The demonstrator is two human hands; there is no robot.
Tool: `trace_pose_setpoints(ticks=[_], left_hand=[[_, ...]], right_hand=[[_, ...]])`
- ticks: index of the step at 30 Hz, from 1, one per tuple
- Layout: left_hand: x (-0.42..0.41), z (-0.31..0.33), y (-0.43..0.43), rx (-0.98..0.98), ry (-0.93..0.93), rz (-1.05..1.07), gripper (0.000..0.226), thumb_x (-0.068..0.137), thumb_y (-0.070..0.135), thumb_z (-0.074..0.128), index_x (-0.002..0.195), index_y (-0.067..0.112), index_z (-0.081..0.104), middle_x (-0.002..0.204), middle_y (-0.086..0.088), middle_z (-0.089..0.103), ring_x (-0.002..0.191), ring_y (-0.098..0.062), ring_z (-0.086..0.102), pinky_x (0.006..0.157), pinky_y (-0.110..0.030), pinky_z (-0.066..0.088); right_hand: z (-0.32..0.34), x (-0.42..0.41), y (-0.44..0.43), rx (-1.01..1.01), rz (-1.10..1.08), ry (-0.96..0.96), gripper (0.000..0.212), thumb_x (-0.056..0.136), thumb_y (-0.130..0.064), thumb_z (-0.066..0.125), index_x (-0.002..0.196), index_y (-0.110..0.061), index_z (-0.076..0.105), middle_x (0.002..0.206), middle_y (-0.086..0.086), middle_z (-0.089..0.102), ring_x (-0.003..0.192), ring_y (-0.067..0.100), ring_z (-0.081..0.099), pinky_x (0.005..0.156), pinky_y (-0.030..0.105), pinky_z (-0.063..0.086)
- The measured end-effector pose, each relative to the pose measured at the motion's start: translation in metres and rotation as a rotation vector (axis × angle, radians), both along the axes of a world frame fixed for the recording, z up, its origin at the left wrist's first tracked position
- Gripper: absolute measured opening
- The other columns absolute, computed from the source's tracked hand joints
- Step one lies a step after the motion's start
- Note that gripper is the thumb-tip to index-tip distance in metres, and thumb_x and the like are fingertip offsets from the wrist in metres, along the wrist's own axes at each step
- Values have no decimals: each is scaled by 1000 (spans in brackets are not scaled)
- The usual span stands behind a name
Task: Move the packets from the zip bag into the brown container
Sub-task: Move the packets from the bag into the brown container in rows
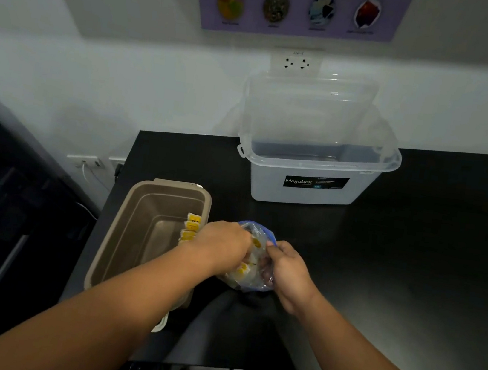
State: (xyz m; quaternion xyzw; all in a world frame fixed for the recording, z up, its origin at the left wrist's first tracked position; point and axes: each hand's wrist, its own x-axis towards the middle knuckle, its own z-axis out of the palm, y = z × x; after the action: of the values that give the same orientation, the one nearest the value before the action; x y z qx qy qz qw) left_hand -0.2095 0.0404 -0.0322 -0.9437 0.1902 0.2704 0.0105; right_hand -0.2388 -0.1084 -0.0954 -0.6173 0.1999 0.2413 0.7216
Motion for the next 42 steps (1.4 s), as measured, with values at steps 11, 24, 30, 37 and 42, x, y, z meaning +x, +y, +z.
trace_pose_setpoints(ticks=[11, 24, 30, 37, 42], left_hand=[[7, 9, 20, -367, -97, 229, 11, 90, 32, 73, 99, 27, 78, 94, 11, 74, 87, -5, 68, 85, -34, 57], [3, 10, 27, -466, -122, 342, 7, 90, 25, 71, 94, 28, 76, 89, 14, 70, 84, -2, 67, 82, -27, 57], [1, 5, 22, -584, -160, 472, 9, 88, 18, 68, 88, 25, 74, 77, 11, 68, 75, -6, 67, 72, -23, 55], [0, 3, 22, -607, -60, 549, 11, 93, 15, 63, 91, 23, 71, 84, 6, 71, 69, -7, 65, 72, -29, 59], [-5, -1, 16, -668, -2, 571, 7, 93, 17, 68, 93, 24, 71, 90, 7, 71, 85, -10, 68, 79, -27, 57]], right_hand=[[-2, 12, -3, -93, 49, -12, 20, 109, -25, 50, 98, -13, 61, 83, 6, 64, 66, 14, 60, 62, 31, 49], [-1, 14, 2, -97, 26, -16, 20, 109, -24, 50, 106, -9, 62, 85, 8, 64, 66, 15, 59, 62, 30, 51], [-1, 11, 3, -108, 0, -27, 17, 109, -21, 49, 99, -10, 59, 75, 6, 59, 54, 12, 50, 49, 26, 41], [-2, 10, 0, -125, 6, -37, 10, 107, -18, 51, 109, -12, 58, 87, 10, 63, 64, 14, 56, 56, 30, 46], [0, 10, -4, -109, 6, -105, 27, 106, -7, 50, 131, -20, 50, 113, 10, 67, 86, 17, 70, 62, 27, 57]])
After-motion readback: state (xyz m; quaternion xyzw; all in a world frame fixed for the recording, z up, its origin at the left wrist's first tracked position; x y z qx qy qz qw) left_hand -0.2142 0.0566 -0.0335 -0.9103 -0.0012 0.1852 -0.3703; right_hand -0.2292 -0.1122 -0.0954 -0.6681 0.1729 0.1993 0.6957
